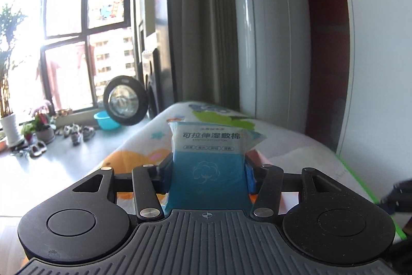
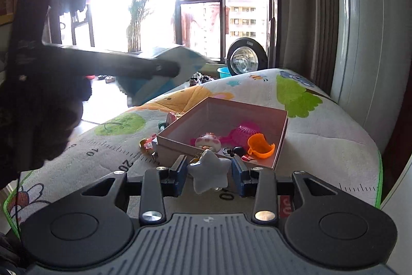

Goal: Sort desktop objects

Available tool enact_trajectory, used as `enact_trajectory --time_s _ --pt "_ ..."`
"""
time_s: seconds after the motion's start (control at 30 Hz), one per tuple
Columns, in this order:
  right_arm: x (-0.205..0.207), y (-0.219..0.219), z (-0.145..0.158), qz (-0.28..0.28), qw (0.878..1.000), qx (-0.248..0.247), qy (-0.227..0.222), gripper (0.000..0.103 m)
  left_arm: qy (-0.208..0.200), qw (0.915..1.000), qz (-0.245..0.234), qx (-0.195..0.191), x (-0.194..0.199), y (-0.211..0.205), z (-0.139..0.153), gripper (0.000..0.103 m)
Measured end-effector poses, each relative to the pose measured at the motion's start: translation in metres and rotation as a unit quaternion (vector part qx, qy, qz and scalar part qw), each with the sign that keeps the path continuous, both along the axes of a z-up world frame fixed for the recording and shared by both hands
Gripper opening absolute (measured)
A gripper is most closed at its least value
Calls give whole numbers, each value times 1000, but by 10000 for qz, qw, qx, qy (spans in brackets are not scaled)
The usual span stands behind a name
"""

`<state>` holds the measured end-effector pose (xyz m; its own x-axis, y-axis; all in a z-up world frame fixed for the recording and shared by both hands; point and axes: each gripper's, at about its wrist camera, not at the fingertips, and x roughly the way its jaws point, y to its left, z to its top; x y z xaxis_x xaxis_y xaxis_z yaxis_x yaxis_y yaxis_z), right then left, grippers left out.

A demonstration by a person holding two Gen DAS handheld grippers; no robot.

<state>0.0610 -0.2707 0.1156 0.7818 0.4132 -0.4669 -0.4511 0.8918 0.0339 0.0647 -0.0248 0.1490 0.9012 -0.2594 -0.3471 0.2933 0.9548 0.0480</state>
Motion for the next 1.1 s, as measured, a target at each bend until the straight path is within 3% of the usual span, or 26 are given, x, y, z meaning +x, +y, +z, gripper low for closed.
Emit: enact_trajectory --time_s 0.07,0.13,0.17,0.23,0.3,0.37,0.47,0.6,0.67,0.77,0.93,1.1 --pt "9 2 0 -27 10000 -7 29 37 375 9989 17 -293 37 -16 -9 58" --pt "17 3 -2 -83 9999 -95 57 36 935 9944 -62 -481 68 -31 -30 68" --pt "19 2 -3 -109 9998 -139 74 36 1250 9909 -147 -483 78 -37 -42 70" --pt "23 -2 -6 -178 9995 -220 118 36 1501 9872 -179 -511 77 -36 -57 72" --pt "26 -8 -9 -262 9991 -272 190 37 1368 9887 -202 -571 59 -23 -63 89" --pt "33 -13 -13 -382 9983 -331 296 37 1092 9929 -37 -479 35 -6 -64 94" --pt "47 -13 -16 -433 9977 -335 388 37 848 9961 179 -142 2 14 -71 95" --pt "70 0 -11 -391 9981 -373 282 37 910 9950 341 246 -24 30 -90 97" --pt "89 7 -10 -444 9978 -418 267 37 1086 9927 448 267 -31 40 -101 97" --pt "104 20 -7 -528 9965 -532 362 47 1313 9881 746 282 -34 57 -117 99" --pt "96 51 -2 -86 9966 -731 365 51 1445 9781 1461 343 -37 91 -132 100" --pt "120 99 13 586 9926 -424 973 53 1565 9759 1521 51 -42 107 -137 101"
